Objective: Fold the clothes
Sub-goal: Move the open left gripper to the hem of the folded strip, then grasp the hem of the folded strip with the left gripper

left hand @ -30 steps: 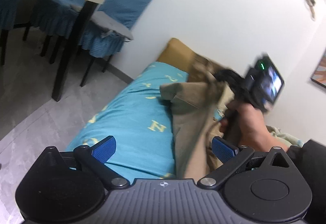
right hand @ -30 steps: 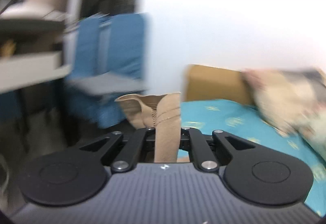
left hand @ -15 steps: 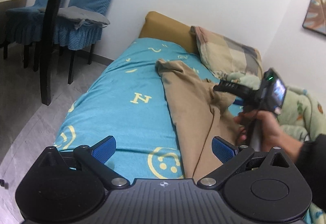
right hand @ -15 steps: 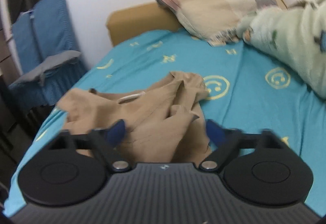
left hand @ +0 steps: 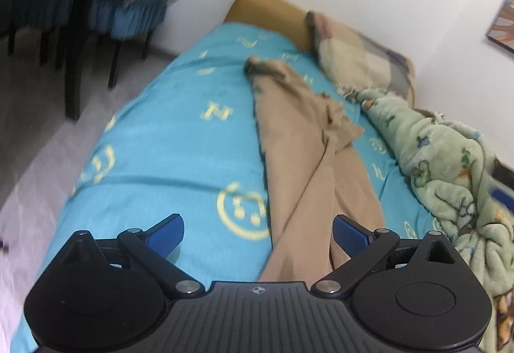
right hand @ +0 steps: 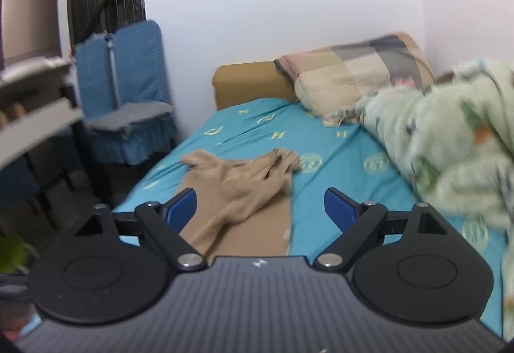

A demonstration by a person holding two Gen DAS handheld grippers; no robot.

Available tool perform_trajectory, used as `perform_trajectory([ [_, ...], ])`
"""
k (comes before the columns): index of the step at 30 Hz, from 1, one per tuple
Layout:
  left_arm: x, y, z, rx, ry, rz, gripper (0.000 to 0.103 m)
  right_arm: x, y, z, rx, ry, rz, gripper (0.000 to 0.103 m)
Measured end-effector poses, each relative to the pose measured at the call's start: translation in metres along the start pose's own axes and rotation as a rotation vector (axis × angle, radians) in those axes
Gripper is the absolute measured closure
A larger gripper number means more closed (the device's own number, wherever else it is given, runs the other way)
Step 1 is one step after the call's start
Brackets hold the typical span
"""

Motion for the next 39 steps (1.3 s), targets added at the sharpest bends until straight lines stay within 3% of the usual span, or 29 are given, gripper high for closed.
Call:
perform_trajectory([
  [5,0.018,-0.024,-0.001,-0.042,-0.062,-0.032,0.005,0.04,-0.08,0.01,-0.019,0.132,-0.06,0.015],
  [10,0.034,-0.029,0.003,-0.122,-0.082,-0.107,0.011,0.058,-0.094,0.02,-0.004,0.199,-0.088,0.015],
  [14,0.049,-0.017,0.011,-0.179,-0.041,-0.196,0.024,0.071,-0.103,0.028,0.009,0.249,-0.106,0.015],
  [16,0.056,-0.013,0.014,-0.211,-0.017,-0.237,0.035,0.077,-0.107,0.033,0.015,0.274,-0.115,0.015],
  [18,0.058,-0.019,0.025,-0.24,0.032,-0.228,0.059,0.08,-0.11,0.037,0.019,0.295,-0.114,0.015],
  [19,0.06,-0.021,0.03,-0.254,0.056,-0.223,0.066,0.081,-0.111,0.039,0.018,0.305,-0.112,0.015],
  [20,0.061,-0.024,0.035,-0.268,0.08,-0.218,0.085,0.082,-0.112,0.041,0.013,0.314,-0.109,0.015],
  [21,0.062,-0.027,0.041,-0.283,0.104,-0.213,0.096,0.083,-0.114,0.044,0.009,0.323,-0.107,0.015],
  [25,0.068,-0.038,0.063,-0.338,0.202,-0.192,0.099,0.084,-0.117,0.055,-0.008,0.366,-0.099,0.015],
  [28,0.077,-0.067,0.102,-0.347,0.317,-0.116,0.1,0.086,-0.117,0.065,-0.023,0.412,-0.104,0.015],
  [36,0.125,-0.059,0.165,-0.199,0.42,-0.184,0.102,0.089,-0.107,0.088,-0.028,0.522,-0.117,0.015],
  [39,0.143,-0.057,0.189,-0.143,0.458,-0.209,0.101,0.095,-0.096,0.088,-0.042,0.545,-0.167,0.015],
])
Point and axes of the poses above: each gripper's, at about its wrist camera, not at the fingertips, and y roughly the way its jaws point, z to its right, x to its underside, the point moved 1 cm from there along y, roughly the way its jaws point, and after that the axes turned 6 degrees about -z, right-handed, at the moved point
